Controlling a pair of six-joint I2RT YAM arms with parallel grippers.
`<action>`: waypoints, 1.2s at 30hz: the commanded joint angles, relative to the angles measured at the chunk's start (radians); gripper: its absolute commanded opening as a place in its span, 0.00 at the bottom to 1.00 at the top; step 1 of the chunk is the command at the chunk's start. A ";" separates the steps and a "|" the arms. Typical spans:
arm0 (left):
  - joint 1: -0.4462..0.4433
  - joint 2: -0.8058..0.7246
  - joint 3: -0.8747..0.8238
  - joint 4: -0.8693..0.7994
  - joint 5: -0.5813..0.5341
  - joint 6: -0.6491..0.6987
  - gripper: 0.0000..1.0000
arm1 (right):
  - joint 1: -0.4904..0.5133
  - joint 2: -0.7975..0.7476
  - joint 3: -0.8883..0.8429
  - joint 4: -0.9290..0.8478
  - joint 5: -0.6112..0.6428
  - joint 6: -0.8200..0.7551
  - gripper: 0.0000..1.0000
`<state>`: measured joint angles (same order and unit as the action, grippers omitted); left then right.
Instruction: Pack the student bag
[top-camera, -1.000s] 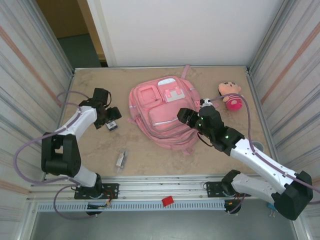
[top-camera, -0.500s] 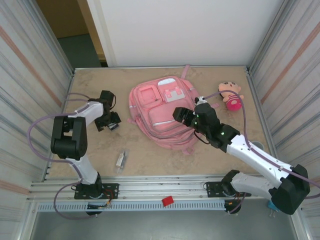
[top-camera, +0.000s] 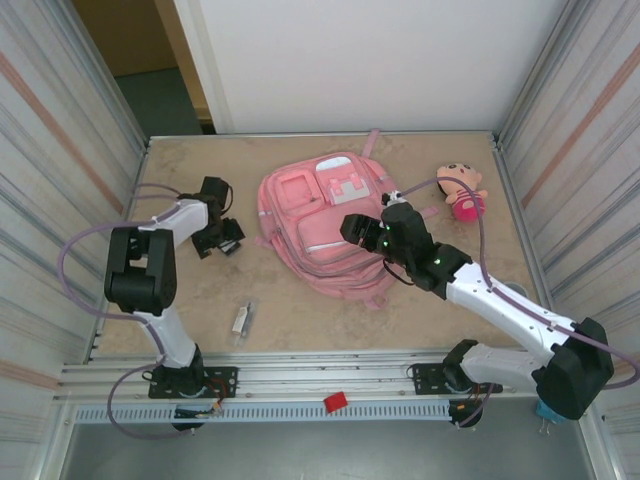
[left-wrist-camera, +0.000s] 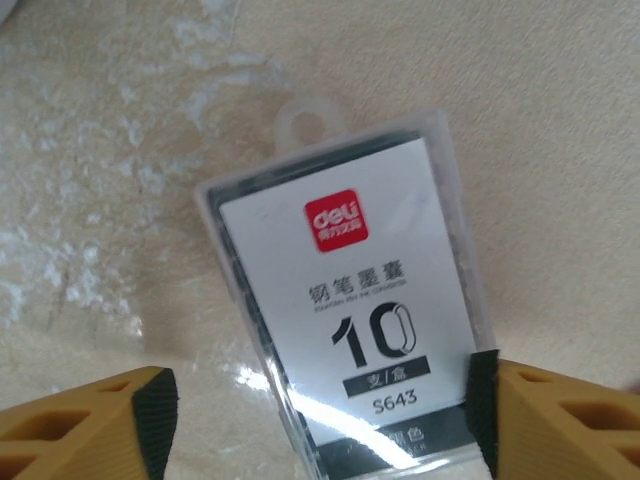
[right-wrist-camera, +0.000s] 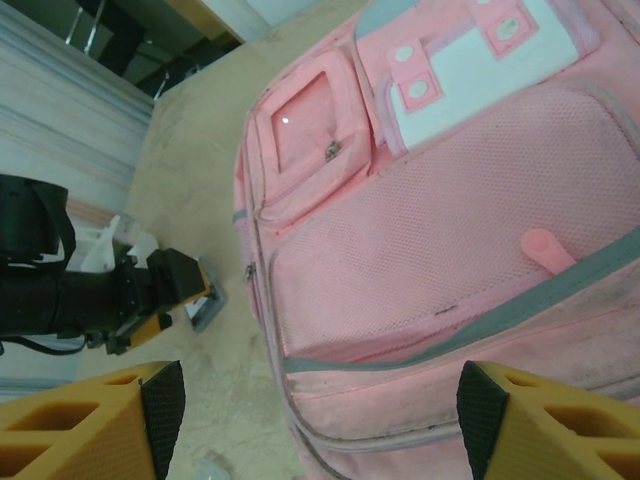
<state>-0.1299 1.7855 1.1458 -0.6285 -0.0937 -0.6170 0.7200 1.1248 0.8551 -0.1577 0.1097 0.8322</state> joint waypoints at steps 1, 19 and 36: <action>0.007 -0.106 -0.008 -0.045 0.044 -0.042 0.84 | 0.005 0.007 0.042 0.005 0.003 -0.017 0.73; -0.019 -0.021 0.080 -0.111 -0.003 -0.246 0.94 | 0.005 0.038 0.058 -0.003 -0.011 -0.010 0.74; -0.024 0.128 0.096 -0.048 0.021 -0.269 0.62 | -0.026 0.051 0.056 -0.017 -0.018 -0.024 0.74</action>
<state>-0.1505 1.8969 1.2442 -0.7074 -0.0826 -0.8673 0.7086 1.1725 0.8867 -0.1623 0.0956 0.8284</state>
